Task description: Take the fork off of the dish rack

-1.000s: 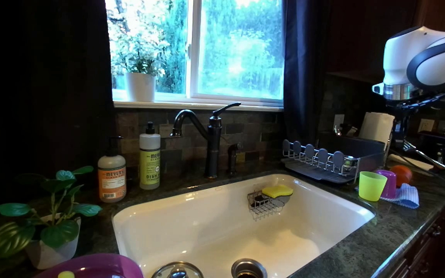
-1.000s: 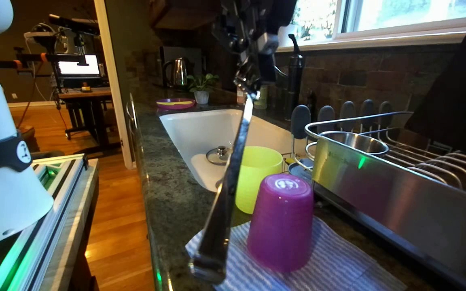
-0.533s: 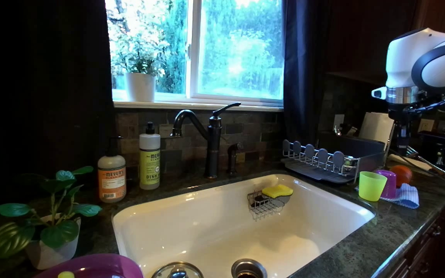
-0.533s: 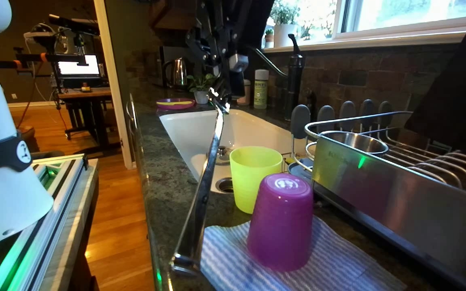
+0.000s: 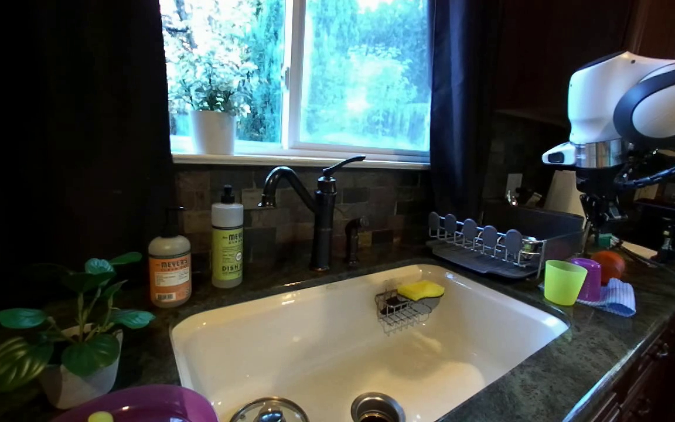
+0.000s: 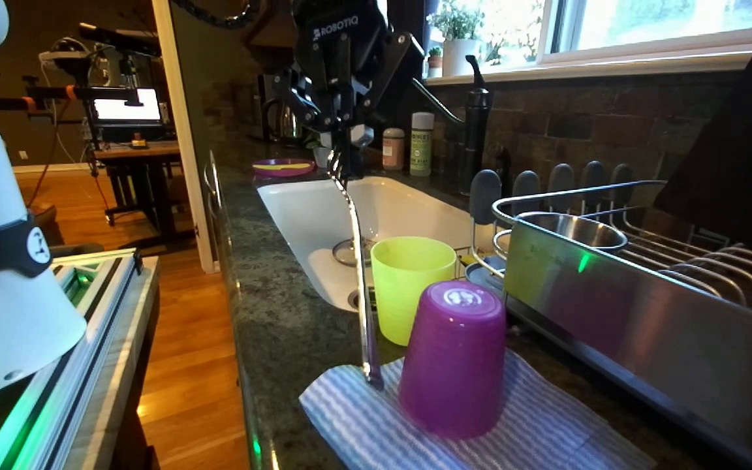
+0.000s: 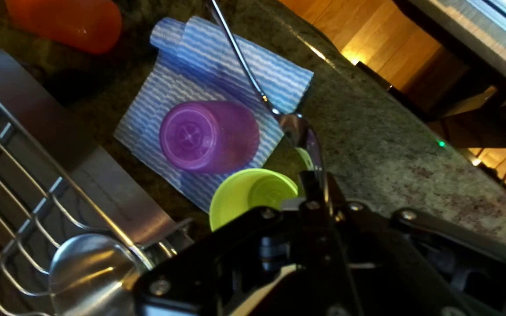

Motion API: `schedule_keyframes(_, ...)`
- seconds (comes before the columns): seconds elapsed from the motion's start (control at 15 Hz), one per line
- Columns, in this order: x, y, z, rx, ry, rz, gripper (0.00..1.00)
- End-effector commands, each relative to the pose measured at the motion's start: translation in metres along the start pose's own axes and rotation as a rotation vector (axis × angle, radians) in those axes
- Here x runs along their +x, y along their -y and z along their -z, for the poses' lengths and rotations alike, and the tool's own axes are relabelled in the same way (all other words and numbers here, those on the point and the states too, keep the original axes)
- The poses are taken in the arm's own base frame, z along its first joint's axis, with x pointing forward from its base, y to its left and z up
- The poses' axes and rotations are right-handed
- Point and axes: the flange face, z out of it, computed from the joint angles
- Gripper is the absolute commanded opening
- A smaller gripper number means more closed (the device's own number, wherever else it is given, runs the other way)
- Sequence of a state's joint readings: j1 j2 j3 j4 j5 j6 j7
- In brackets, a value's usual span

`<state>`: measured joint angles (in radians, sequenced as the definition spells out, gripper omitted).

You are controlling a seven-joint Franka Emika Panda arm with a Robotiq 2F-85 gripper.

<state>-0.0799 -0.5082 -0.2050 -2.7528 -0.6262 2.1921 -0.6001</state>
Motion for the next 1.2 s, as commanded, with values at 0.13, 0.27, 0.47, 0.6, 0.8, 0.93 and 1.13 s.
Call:
schedule_keyframes(0.13,0.02,0.03,0.002,0.082,0.076,0.213,0.01)
schedule_keyframes(0.27,0.023,0.038,0.0,0.112,0.109,0.253,0.01)
schedule_keyframes(0.47,0.029,0.047,-0.014,0.142,0.184,0.287,0.01)
schedule_keyframes(0.6,0.037,0.048,-0.033,0.158,0.18,0.314,0.01)
schedule_keyframes(0.8,0.05,0.052,-0.055,0.142,0.206,0.342,0.01)
schedule_keyframes(0.93,0.058,0.052,-0.068,0.154,0.166,0.393,0.01)
schedule_keyframes(1.13,0.059,0.053,-0.066,0.155,0.164,0.37,0.04)
